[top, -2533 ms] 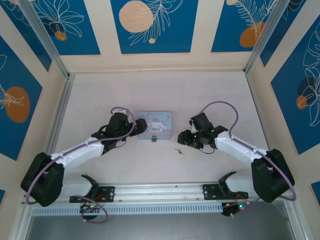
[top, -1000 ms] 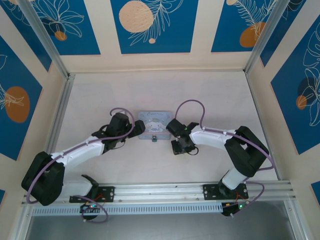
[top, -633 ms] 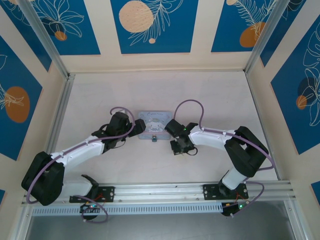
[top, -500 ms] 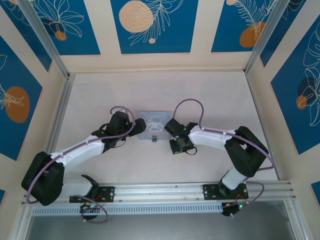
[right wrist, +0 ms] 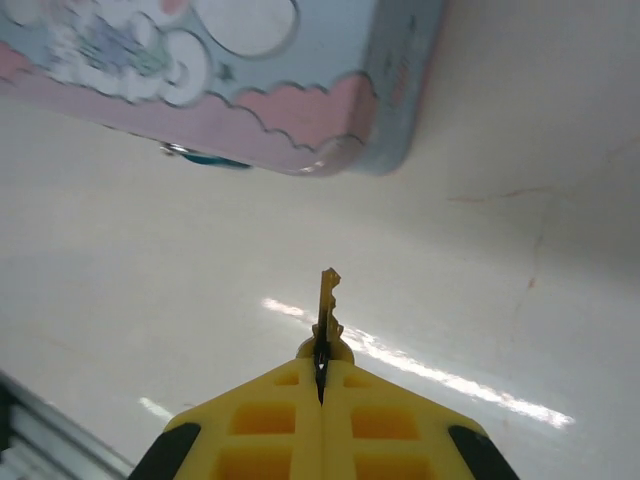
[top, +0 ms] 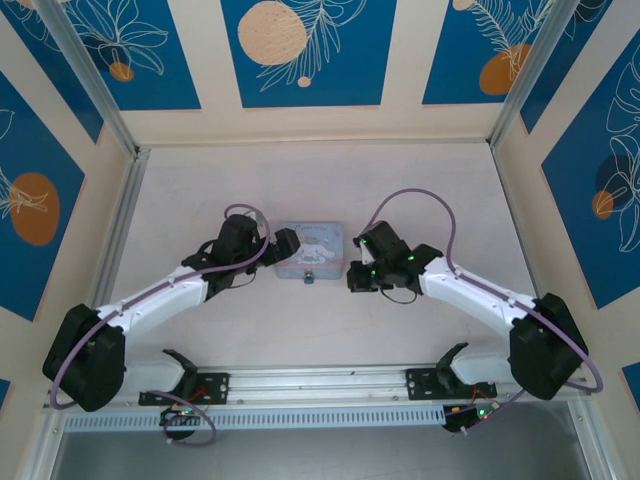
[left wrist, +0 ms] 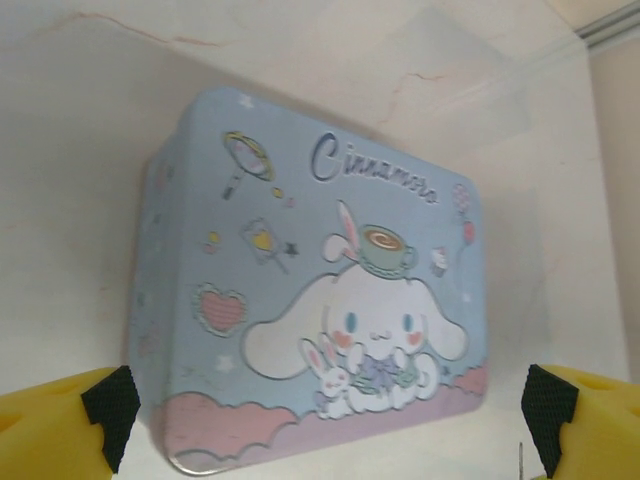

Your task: Unlock a padlock with a key

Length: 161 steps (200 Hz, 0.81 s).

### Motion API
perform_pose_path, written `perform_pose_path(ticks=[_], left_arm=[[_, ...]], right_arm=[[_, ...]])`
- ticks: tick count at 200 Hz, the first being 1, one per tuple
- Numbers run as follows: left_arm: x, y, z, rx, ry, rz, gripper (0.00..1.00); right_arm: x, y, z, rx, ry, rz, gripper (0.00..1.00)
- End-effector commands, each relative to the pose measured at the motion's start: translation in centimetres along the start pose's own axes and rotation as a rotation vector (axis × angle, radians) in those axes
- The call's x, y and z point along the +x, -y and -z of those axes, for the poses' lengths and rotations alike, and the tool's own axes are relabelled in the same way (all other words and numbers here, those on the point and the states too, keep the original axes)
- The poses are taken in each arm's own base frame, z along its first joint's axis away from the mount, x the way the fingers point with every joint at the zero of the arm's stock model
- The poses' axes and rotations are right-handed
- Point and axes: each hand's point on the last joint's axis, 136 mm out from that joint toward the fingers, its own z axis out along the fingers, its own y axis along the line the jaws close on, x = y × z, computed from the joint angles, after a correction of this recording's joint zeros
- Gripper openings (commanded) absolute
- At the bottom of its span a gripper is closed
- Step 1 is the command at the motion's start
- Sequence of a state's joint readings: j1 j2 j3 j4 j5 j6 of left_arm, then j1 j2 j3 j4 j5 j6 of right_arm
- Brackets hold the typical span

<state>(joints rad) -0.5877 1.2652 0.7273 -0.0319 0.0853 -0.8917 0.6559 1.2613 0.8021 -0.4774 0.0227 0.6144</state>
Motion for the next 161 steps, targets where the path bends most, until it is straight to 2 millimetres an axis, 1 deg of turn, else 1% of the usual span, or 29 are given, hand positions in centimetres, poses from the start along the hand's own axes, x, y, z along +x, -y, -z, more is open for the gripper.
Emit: perform_pose_path(ticks=[1, 23, 48, 66, 92, 141, 161], left_arm=[[-0.3, 4.0, 0.6, 0.145, -0.032, 0.065, 0.99], [-0.1, 5.5, 0.6, 0.189, -0.049, 0.096, 0.99], [0.1, 6.8, 0.4, 0.227, -0.068, 0.116, 0.99], [0.2, 7.0, 0.1, 0.224, -0.085, 0.112, 0.99], [0.0, 7.0, 0.0, 0.197, -0.087, 0.056, 0.99], [-1.2, 7.3, 0.1, 0.161, -0.089, -0.084, 0.99], [-1.6, 7.7, -0.3, 0.196, -0.11, -0.101, 0.99]], right_arm=[[-0.2, -2.4, 1.0, -0.194, -0.01, -0.074, 0.0], [-1.1, -3.1, 1.6, -0.269, 0.013, -0.11, 0.0], [-1.9, -3.5, 1.7, -0.31, 0.028, -0.127, 0.0], [-2.4, -3.8, 2.0, -0.337, 0.044, -0.123, 0.0], [-3.0, -4.0, 2.4, -0.39, 0.066, -0.116, 0.0], [-5.1, -4.3, 4.1, -0.557, 0.106, -0.101, 0.0], [-6.0, -4.6, 4.8, -0.629, 0.12, -0.078, 0.0]])
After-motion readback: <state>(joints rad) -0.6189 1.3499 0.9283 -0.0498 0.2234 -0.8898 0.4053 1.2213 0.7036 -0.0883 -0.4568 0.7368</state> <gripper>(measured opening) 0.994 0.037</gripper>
